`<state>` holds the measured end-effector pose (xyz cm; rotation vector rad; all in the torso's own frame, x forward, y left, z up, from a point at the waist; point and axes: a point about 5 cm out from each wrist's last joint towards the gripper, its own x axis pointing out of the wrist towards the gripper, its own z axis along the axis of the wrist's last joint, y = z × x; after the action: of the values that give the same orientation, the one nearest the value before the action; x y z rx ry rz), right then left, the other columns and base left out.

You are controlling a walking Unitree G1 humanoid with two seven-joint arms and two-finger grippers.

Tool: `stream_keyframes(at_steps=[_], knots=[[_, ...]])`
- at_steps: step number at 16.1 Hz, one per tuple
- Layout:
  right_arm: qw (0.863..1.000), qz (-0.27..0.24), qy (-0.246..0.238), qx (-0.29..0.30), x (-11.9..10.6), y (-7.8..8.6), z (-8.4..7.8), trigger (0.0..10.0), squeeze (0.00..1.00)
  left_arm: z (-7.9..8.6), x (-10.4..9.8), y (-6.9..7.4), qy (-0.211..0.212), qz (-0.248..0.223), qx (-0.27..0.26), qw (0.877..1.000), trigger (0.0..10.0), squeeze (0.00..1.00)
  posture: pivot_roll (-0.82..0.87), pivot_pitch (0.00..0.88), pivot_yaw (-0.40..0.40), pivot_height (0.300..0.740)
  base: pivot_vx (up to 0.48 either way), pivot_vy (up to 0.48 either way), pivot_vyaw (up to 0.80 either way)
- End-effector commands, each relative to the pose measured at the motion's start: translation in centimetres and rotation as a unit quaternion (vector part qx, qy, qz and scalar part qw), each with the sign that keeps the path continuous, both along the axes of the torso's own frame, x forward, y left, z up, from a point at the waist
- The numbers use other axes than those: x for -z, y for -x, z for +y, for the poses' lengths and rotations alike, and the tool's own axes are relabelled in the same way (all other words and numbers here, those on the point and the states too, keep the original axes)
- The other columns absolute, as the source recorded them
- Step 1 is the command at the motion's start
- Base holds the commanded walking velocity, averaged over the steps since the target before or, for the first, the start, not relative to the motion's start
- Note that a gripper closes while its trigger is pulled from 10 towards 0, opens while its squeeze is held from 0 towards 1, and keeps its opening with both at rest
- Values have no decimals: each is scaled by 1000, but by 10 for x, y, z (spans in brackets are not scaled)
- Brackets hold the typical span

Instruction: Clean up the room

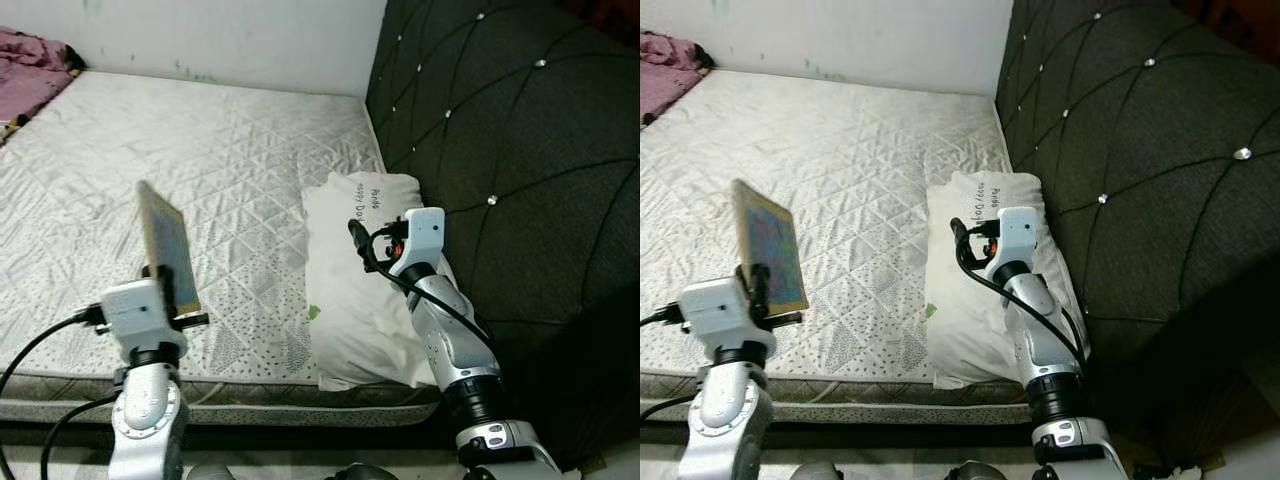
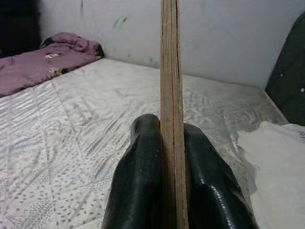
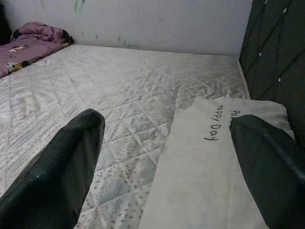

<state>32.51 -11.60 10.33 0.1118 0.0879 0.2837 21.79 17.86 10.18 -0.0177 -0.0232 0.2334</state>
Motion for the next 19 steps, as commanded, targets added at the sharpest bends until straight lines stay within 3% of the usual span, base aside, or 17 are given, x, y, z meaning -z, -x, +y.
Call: stream_keyframes(at_steps=[1, 5, 7, 12, 19], knots=[[1000, -6, -3, 1, -4, -2, -2, 10000, 0, -3, -16, 0, -8, -37, 11, 999, 10000, 0, 33, 0, -98, 740, 0, 0, 0], [1000, -4, 0, -1, -5, -1, -2, 10000, 0, -5, -16, 5, -6, -31, 12, 999, 10000, 0, 30, 0, -99, 740, 0, 0, 0], [1000, -4, 1, -4, -5, 0, -2, 10000, 0, -7, -17, 3, -25, -27, 11, 999, 10000, 0, 31, 0, -100, 740, 0, 0, 0], [1000, -5, 2, -11, -7, 0, 1, 10000, 0, 1, -15, 9, -35, -19, 0, 999, 10000, 0, 25, 0, -101, 740, 0, 0, 0], [1000, 0, 1, -17, -6, 0, 1, 10000, 0, 3, -13, 10, -25, -14, -8, 1000, 10000, 0, 27, 0, -105, 665, 0, 0, 0]])
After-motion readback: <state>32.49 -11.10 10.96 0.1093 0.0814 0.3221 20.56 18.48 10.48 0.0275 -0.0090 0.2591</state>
